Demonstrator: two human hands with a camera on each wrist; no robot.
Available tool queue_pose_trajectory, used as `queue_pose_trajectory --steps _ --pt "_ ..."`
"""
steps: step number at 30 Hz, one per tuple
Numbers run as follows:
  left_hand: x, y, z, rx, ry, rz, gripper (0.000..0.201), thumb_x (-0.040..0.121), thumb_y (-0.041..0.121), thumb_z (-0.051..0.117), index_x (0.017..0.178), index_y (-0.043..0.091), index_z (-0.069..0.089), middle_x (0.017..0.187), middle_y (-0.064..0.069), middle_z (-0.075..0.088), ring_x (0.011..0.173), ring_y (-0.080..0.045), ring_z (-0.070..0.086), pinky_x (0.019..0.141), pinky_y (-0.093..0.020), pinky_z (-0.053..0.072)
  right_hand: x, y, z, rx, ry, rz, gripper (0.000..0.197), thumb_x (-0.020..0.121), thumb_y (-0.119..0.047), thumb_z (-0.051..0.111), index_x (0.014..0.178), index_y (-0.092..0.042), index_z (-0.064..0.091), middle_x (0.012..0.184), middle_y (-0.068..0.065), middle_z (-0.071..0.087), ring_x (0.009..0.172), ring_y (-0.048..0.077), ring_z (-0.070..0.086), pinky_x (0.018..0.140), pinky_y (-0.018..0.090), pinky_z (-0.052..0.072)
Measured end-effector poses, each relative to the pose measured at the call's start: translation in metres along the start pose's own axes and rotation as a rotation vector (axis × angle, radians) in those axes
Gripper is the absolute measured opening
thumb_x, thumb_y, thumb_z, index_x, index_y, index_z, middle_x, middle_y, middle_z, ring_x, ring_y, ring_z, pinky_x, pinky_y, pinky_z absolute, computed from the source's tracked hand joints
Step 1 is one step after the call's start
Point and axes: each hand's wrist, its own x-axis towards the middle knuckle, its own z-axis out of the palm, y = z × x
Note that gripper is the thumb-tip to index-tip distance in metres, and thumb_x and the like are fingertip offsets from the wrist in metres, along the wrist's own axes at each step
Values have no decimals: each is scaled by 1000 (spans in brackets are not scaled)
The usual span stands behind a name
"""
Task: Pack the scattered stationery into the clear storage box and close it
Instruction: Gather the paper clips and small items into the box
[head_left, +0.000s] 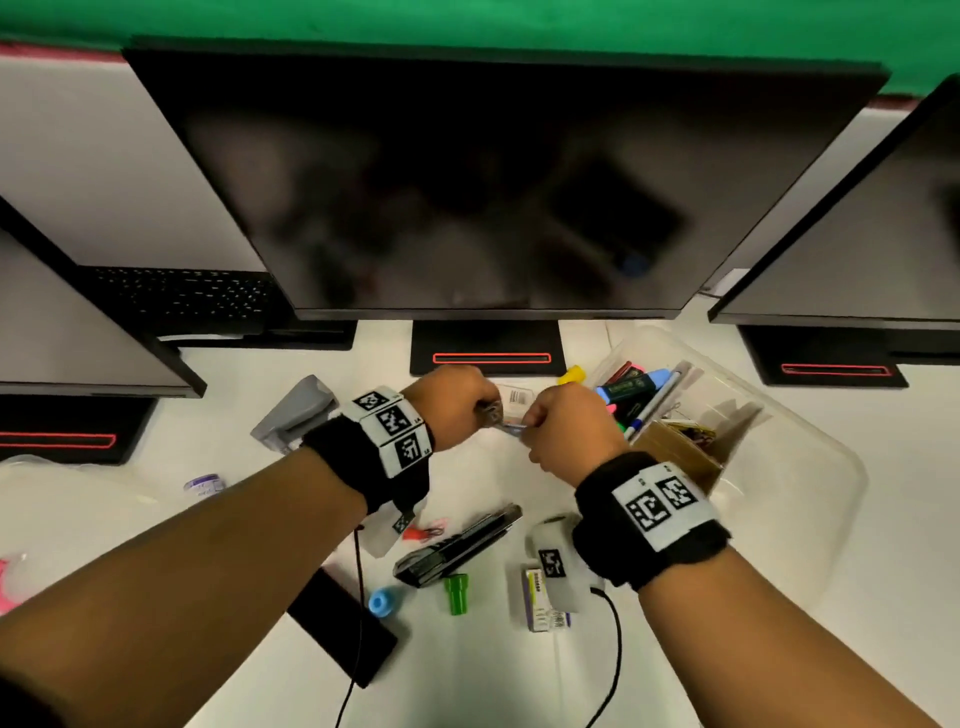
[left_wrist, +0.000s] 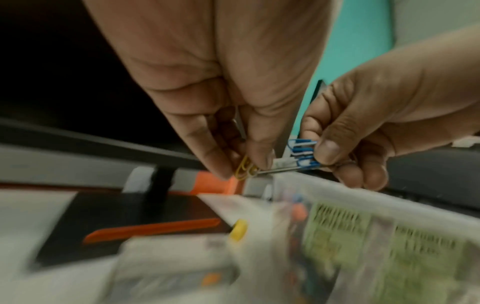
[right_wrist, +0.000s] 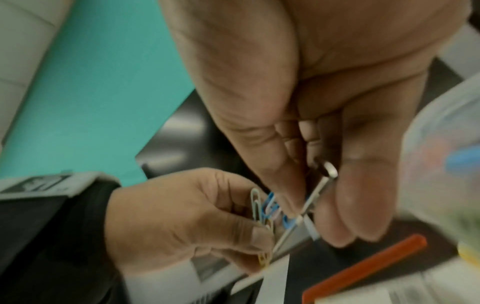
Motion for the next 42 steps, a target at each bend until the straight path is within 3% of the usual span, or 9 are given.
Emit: queue_pose_trajectory --steps 4,7,11,19,26,30,34,39,42 --pt "20 51 -12 -129 155 67 20 89 19 57 104 17 70 103 -8 62 98 -23 59 84 -27 42 -15 26 -60 106 140 65 29 79 -1 62 57 -19 57 71 12 68 77 32 70 78 41 58" --pt "35 88 -9 -272 248 52 16 86 18 62 99 17 72 97 -5 63 91 -20 60 85 -28 47 -23 59 -96 85 206 143 28 78 -1 65 57 -19 57 71 12 67 75 33 69 77 42 58" --pt "55 131 6 -302 217 69 17 86 19 62 99 13 71 95 -5 65 87 -20 61 82 -29 51 -15 101 -117 -152 258 233 7 83 -8 62 83 -5 68 95 15 71 90 30 69 86 38 56" --pt "95 166 41 -203 33 45 35 89 3 53 120 13 63 119 -8 66 109 -25 60 93 -27 45 0 128 -110 -246 237 294 27 87 -16 63 111 -4 66 116 12 65 108 26 62 92 31 49" --pt "83 133 36 -331 67 -2 32 85 -1 54 112 12 67 111 -7 69 104 -21 64 93 -25 49 -6 104 -102 -240 174 244 24 90 -11 54 110 -6 66 112 12 66 105 28 62 94 34 51" --pt "55 78 21 -359 124 -81 21 85 6 58 100 12 71 99 -9 72 92 -25 67 81 -26 52 -12 58 -66 -228 95 70 22 91 -17 52 104 -5 65 99 12 66 93 27 62 75 26 46" --pt "22 21 16 -251 137 -180 21 87 7 56 101 9 71 100 -8 71 94 -23 65 70 -14 38 -10 25 -10 -250 -25 -155 25 87 -13 49 105 -4 64 111 13 66 104 28 61 87 30 48" --pt "-13 -35 44 -121 -119 -283 25 86 8 60 109 9 67 110 -9 69 106 -24 63 89 -23 45 -4 9 57 -340 -211 -289 25 90 -9 47 109 -3 63 117 13 63 110 29 59 91 30 45" --pt "-31 -48 69 -20 -300 -308 35 82 23 69 115 14 62 116 -5 66 106 -21 62 88 -26 46 1 9 86 -370 -320 -288 28 90 -13 51 114 -5 63 121 14 61 113 29 57 95 30 44"
